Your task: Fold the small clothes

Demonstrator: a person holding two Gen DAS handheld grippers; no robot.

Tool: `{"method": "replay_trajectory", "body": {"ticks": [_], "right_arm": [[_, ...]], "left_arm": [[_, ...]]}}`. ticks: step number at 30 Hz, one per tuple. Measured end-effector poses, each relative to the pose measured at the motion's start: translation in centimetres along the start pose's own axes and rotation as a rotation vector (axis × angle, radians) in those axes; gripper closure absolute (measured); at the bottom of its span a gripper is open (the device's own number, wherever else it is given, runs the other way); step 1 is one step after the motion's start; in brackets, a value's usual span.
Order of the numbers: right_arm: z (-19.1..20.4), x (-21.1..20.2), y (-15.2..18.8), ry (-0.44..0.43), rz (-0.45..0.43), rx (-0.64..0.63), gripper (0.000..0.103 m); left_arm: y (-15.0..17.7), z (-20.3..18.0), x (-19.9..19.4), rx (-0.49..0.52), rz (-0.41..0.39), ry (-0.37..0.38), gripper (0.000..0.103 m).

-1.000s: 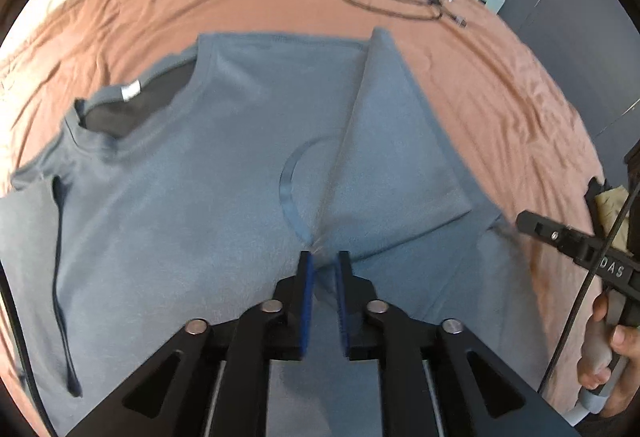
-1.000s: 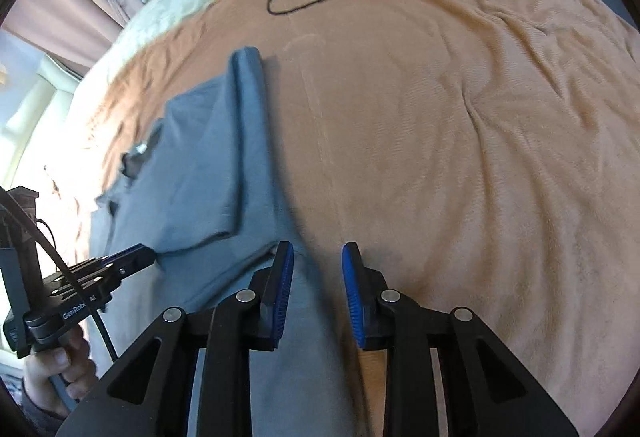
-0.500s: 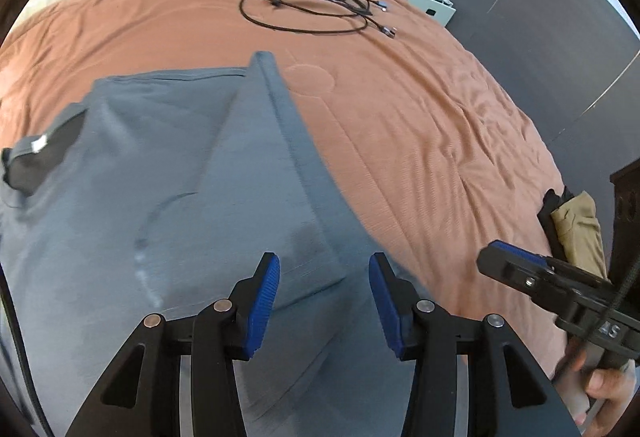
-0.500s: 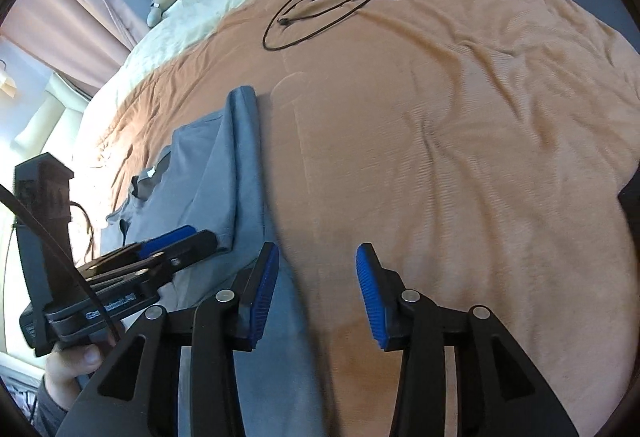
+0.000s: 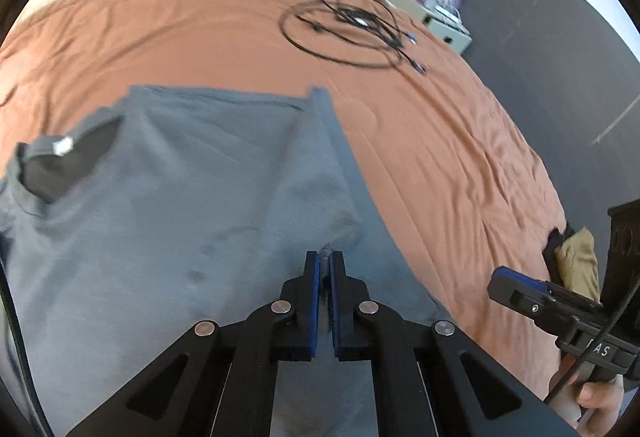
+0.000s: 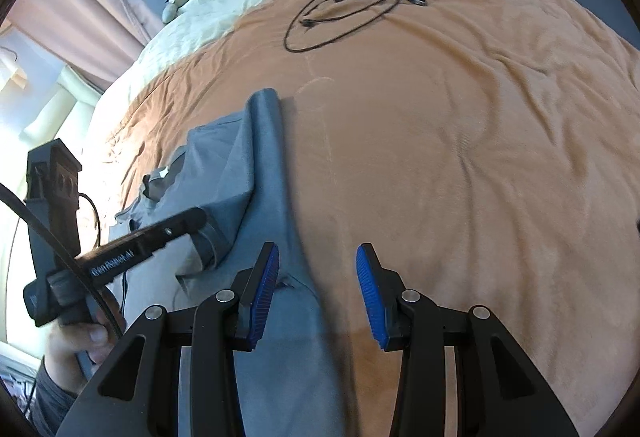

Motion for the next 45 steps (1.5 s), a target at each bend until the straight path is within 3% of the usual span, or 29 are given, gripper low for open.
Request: {"method": "replay_trajectory", "body": {"ticks": [8,12,17,28,33,34,39,45], "right_arm": [[2.3,3.0,-2.0,0.018,0.033,-0.068,0.065],[3.5,4.4,-2.8,0.026,0.045,-0.106,0.065],[4.8,6.6,-4.0,0.066,0.07,-0.164,0.065],[6.5,7.1,-2.1,0.153,0.116,-0.24,0.065],[6.2,7.0,0.2,0.221,0.165,-0.294,0.065],[5.8,7.2,0.6,0.247,0.182,-0.299,0.065],[5.1,6.7,0.7,0.264,0.168,-0.281,0.065],[7.4,3.7,1.2,0.305,0.153,-0.267,0.063]], "left_arm": [[-3.6,4.4,-2.4,-0.039,-0.068,-0.062,0.098],[-5.4,7.0,-2.6,-0.03,-0.133,-0.226,0.096],[-5.6,9.1,-2.3,-0.073,-0.112,-0.195,0.093],[-1.7,12.6,-4.4,-0.129,-0.058,-0.162,0.091],[0.8,13.9,-8.0,-0.145,-0.077,-0.167,0.06],[1.3,14.1,-8.8,-0.147,-0.084,-0.17,0.059],[4.3,16.5,-13.5,-0.179,-0.093,-0.19,0.059],[7.3,19.8,-18.9,-0.236,-0.139,-0.224,0.059]]}}
Point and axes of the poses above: each gripper's, at about its wrist camera, not at the fingertips, and x roughly the way its jaws point, z to its left, y to its underside, the point moved 5 cm from there along x, roughly the way its jaws point, and after that the axes turned 15 degrees about -x, right-handed, at the moved point
